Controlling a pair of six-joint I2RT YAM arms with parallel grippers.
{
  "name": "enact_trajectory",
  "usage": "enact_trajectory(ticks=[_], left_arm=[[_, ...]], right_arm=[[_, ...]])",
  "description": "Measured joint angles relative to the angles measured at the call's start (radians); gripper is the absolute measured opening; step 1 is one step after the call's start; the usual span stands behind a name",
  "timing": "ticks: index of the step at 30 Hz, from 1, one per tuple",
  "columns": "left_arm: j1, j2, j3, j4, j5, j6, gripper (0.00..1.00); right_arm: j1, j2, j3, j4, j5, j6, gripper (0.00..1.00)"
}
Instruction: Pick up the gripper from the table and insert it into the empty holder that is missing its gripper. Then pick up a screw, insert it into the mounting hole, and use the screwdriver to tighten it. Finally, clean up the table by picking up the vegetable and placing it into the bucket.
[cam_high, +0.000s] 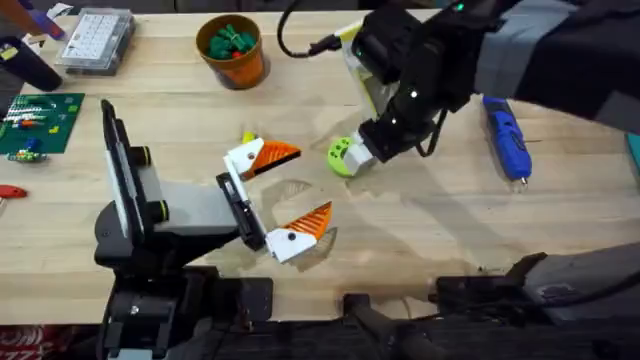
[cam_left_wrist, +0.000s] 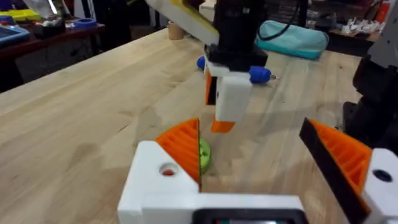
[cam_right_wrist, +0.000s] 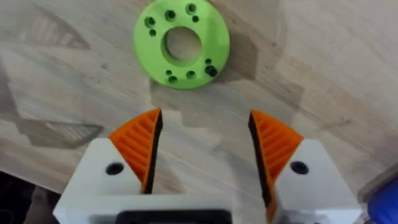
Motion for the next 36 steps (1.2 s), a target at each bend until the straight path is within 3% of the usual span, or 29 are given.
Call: enact_trajectory(ticks=[10, 29, 36], left_arm=[[0.000, 0.000, 0.000, 0.000, 0.000, 0.000, 0.986], [0.000, 0.000, 0.000, 0.000, 0.000, 0.000, 0.986], [0.000, 0.000, 0.000, 0.000, 0.000, 0.000, 0.986]], right_arm=[[-0.005, 0.000, -0.073, 0.093, 0.000, 0.022, 0.802], [-0.022, 0.047, -0.078, 0.181, 0.000, 0.026, 0.802], [-0.029, 0.065, -0.078, 0.193, 0.000, 0.033, 0.626]])
